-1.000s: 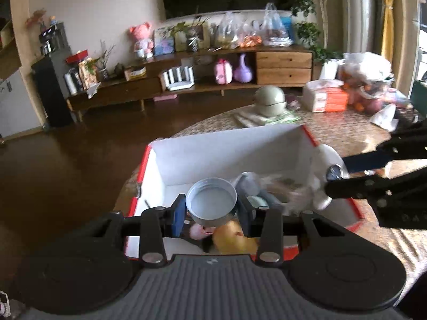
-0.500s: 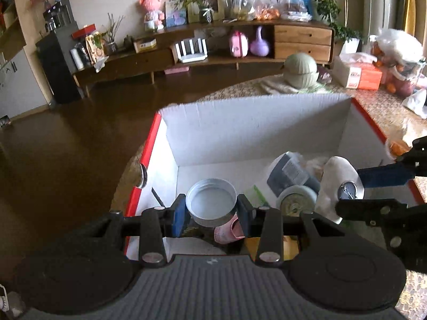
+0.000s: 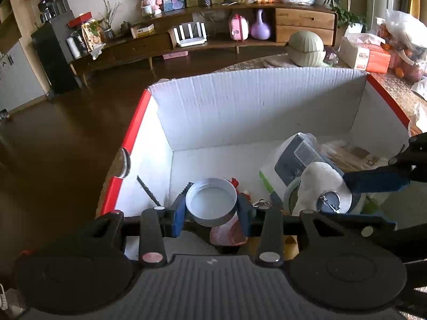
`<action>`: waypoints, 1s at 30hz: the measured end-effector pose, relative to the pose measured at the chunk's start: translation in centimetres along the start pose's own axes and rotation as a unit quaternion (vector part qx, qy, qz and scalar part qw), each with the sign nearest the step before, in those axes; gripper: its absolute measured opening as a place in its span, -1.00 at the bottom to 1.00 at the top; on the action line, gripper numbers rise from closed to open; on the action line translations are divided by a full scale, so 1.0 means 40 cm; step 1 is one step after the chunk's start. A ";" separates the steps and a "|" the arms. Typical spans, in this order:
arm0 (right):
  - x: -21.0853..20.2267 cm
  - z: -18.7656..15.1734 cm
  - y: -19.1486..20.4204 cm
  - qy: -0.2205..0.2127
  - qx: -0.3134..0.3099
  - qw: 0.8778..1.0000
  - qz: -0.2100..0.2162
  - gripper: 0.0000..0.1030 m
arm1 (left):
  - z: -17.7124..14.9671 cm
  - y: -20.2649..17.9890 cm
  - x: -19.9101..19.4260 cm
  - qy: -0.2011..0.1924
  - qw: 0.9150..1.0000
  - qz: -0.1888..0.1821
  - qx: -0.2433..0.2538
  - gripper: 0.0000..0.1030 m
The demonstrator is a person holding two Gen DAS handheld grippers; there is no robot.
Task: Organize objects
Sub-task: 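Carry the bowl and toy figure into the red box and open both tools, then withdraw both open tools from the box toward the bread and snack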
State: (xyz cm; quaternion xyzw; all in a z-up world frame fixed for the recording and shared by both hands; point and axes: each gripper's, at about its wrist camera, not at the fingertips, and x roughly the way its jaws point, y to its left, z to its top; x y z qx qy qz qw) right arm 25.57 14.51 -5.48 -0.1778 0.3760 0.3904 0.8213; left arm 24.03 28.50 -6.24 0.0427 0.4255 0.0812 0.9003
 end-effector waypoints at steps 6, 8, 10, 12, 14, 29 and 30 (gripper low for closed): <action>-0.010 -0.007 -0.016 -0.001 0.018 1.000 0.006 -0.23 | -0.010 -0.006 0.003 0.005 1.000 -0.007 -0.013 0.11; -0.019 -0.013 -0.018 -0.006 0.015 1.000 -0.002 -0.04 | -0.014 -0.008 -0.001 0.005 1.000 -0.005 -0.013 0.27; -0.028 -0.018 -0.019 -0.010 0.012 1.000 -0.003 -0.01 | -0.017 -0.011 -0.009 0.004 1.000 -0.003 -0.012 0.27; -0.039 -0.022 -0.022 -0.012 0.015 1.000 -0.002 -0.01 | -0.017 -0.014 -0.021 0.001 1.000 -0.002 -0.013 0.27; -0.054 -0.026 -0.025 -0.016 0.017 1.000 0.002 0.01 | -0.017 -0.017 -0.033 -0.004 1.000 -0.001 -0.014 0.27; -0.255 -0.060 -0.061 -0.071 0.030 0.997 0.019 0.20 | -0.002 -0.077 -0.201 -0.051 0.998 -0.017 -0.021 0.28; -0.269 -0.066 -0.066 -0.074 0.030 0.997 0.020 0.21 | -0.003 -0.080 -0.213 -0.054 0.998 -0.018 -0.021 0.28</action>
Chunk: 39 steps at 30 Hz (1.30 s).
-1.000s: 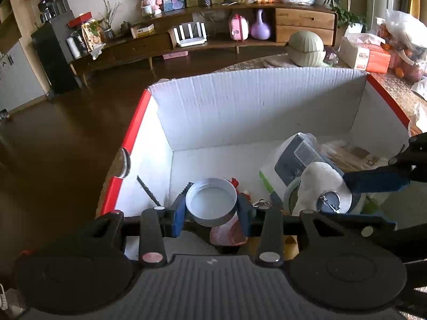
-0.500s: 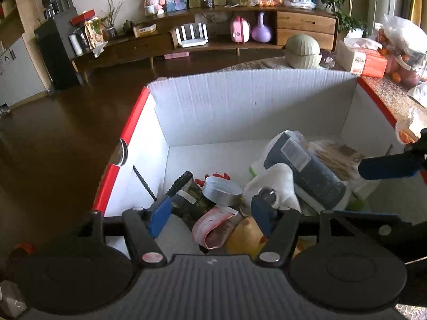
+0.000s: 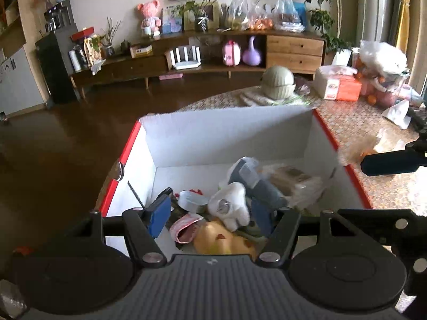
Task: Organize objects
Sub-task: 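Withdraw both open tools from the box toward the bread and snack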
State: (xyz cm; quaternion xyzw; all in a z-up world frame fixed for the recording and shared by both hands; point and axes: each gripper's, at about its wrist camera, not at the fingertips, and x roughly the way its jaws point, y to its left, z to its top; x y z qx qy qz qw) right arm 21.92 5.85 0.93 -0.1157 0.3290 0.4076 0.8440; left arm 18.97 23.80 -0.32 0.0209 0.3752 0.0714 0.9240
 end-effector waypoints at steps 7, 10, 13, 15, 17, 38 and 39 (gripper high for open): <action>-0.075 -0.028 -0.017 -0.013 0.004 1.000 -0.013 0.32 | -0.003 -0.052 -0.066 -0.014 1.000 -0.007 0.004 0.40; -0.106 -0.037 -0.027 -0.020 0.007 1.000 -0.020 0.42 | -0.005 -0.078 -0.090 -0.020 1.000 -0.012 0.007 0.42; -0.137 -0.046 -0.044 -0.025 0.013 0.999 -0.020 0.58 | -0.006 -0.108 -0.112 -0.026 0.999 -0.018 0.009 0.43; -0.157 -0.056 -0.059 -0.028 0.018 0.999 -0.024 0.62 | -0.008 -0.128 -0.124 -0.030 0.999 -0.023 0.009 0.43; -0.173 -0.063 -0.077 -0.028 0.023 0.999 -0.029 0.66 | -0.010 -0.149 -0.133 -0.033 0.999 -0.027 0.008 0.49; -0.281 -0.208 -0.392 -0.027 0.124 0.980 -0.150 0.99 | -0.017 -0.446 -0.112 -0.039 0.994 -0.102 0.029 0.65; -0.284 -0.214 -0.417 -0.025 0.132 0.978 -0.158 0.99 | -0.017 -0.463 -0.105 -0.037 0.993 -0.106 0.032 0.65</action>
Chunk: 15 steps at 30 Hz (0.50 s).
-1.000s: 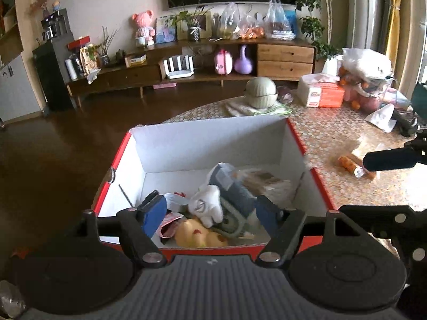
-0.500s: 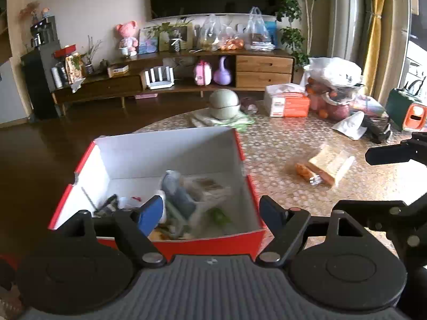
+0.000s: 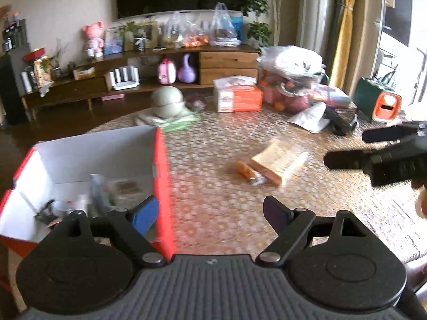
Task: Organize objects
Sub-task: 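Withdraw both open tools from the box toward the bread and snack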
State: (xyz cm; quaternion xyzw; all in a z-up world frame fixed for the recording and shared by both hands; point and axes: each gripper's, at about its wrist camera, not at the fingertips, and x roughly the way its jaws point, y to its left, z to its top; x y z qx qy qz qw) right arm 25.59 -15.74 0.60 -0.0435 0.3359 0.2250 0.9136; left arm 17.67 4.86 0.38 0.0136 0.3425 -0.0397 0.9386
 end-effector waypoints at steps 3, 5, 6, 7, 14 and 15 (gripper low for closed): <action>0.017 -0.004 -0.066 0.007 0.018 1.000 -0.023 0.99 | 0.002 -0.042 0.040 0.008 1.000 -0.012 0.006 0.66; 0.035 -0.004 -0.106 0.015 0.034 0.999 -0.034 0.99 | 0.002 -0.067 0.067 0.010 1.000 -0.014 0.008 0.71; 0.046 -0.005 -0.123 0.019 0.041 0.998 -0.041 0.99 | 0.004 -0.078 0.081 0.010 1.000 -0.015 0.008 0.83; 0.058 -0.004 -0.136 0.024 0.047 0.998 -0.045 0.99 | 0.002 -0.081 0.091 0.009 1.000 -0.015 0.007 0.90; 0.181 0.014 -0.177 0.064 0.065 0.993 -0.071 0.99 | 0.010 -0.088 0.211 0.016 0.999 -0.005 -0.037 0.99; 0.204 0.019 -0.181 0.070 0.067 0.993 -0.072 0.99 | 0.011 -0.088 0.227 0.018 0.999 -0.002 -0.041 0.99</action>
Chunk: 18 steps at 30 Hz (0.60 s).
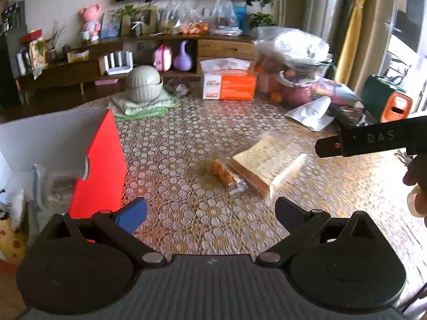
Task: Organize objects
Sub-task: 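Withdraw both open tools from the box toward the bread and snack, then grasp the bagged orange snack with the left tool while the right tool grasps the bagged bread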
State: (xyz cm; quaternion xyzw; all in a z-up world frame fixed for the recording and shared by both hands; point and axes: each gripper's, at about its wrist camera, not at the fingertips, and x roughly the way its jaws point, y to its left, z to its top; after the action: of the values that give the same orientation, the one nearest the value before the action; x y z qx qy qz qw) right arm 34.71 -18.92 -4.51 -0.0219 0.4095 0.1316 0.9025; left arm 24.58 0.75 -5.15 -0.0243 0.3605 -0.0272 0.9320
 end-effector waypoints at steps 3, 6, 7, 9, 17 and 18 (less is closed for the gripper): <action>0.062 0.026 0.008 0.021 0.013 1.000 -0.008 0.99 | 0.007 0.002 0.052 0.007 1.000 0.010 -0.004 0.99; 0.123 0.048 0.016 0.036 0.031 0.999 -0.017 0.99 | 0.014 0.006 0.106 0.017 1.000 0.013 -0.014 0.99; 0.139 0.054 0.017 0.040 0.037 0.998 -0.019 0.99 | 0.016 0.008 0.121 0.020 0.999 0.017 -0.019 0.99; 0.176 0.064 0.022 0.050 0.046 0.997 -0.028 0.99 | 0.020 0.013 0.147 0.023 0.999 0.019 -0.031 0.99; 0.278 0.107 0.048 0.065 0.054 0.995 -0.053 0.99 | 0.012 0.028 0.211 0.036 0.998 0.026 -0.038 0.99; 0.289 0.111 0.052 0.066 0.054 0.995 -0.055 0.99 | 0.011 0.029 0.215 0.036 0.998 0.028 -0.038 0.99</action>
State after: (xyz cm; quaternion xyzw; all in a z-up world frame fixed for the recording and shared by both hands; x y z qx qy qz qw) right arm 44.73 -13.72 -10.02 -0.0044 0.4729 0.0579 0.8792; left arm 31.27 1.35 -10.68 -0.0485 0.3953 0.0116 0.9172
